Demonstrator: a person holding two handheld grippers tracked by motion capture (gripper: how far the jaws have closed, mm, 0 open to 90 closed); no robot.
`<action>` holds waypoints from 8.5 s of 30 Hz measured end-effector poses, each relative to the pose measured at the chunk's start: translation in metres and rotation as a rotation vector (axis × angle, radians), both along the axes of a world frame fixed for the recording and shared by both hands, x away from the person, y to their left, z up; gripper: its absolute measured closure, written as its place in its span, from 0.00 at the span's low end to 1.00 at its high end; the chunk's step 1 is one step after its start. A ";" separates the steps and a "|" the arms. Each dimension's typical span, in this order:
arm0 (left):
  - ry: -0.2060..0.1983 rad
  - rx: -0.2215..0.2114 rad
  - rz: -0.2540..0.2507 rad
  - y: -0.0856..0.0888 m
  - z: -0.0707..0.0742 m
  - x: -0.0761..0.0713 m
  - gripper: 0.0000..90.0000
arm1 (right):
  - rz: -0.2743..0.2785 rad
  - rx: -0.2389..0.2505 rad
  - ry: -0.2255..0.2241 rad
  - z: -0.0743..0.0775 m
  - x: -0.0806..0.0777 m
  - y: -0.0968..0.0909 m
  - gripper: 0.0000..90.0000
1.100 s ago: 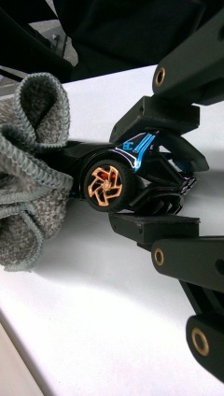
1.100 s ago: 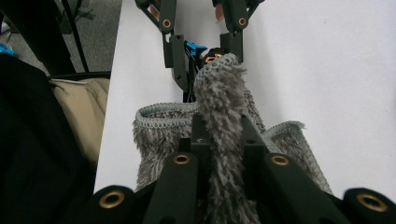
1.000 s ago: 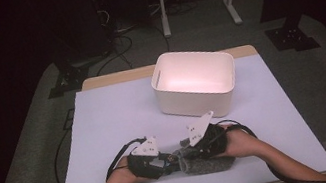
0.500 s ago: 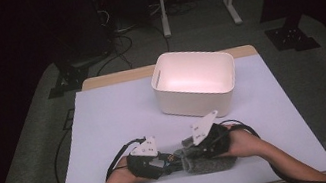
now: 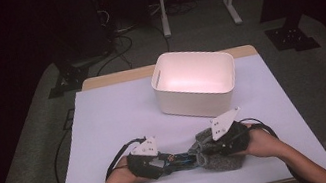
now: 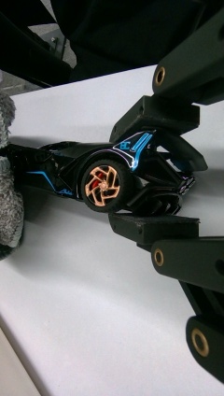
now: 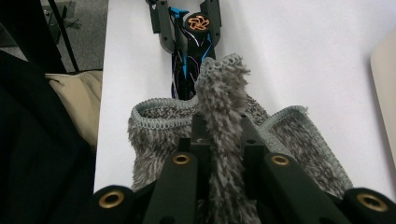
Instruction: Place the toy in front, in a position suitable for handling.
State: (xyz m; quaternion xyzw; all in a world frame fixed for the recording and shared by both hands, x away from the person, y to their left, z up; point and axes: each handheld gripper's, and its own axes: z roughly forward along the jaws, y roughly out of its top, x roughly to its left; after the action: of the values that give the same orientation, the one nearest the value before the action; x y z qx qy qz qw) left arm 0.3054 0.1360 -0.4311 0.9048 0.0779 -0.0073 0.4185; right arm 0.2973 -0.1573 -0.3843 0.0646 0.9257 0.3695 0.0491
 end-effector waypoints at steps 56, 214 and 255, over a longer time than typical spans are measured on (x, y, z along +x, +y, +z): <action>0.016 0.027 0.005 -0.002 -0.001 0.003 0.62 | 0.034 0.002 -0.017 0.003 0.001 0.022 0.89; 0.038 0.155 -0.032 -0.008 -0.014 0.004 0.24 | -0.017 -0.059 0.114 -0.036 -0.002 -0.007 0.89; 0.015 0.123 -0.039 -0.008 -0.011 0.004 0.24 | 0.071 -0.102 0.103 -0.032 0.006 0.030 0.89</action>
State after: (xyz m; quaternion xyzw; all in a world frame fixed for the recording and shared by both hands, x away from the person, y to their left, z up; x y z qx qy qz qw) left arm 0.3091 0.1283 -0.4424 0.9301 0.0636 -0.0177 0.3613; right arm 0.3035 -0.1271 -0.4160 0.0480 0.9463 0.3197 -0.0085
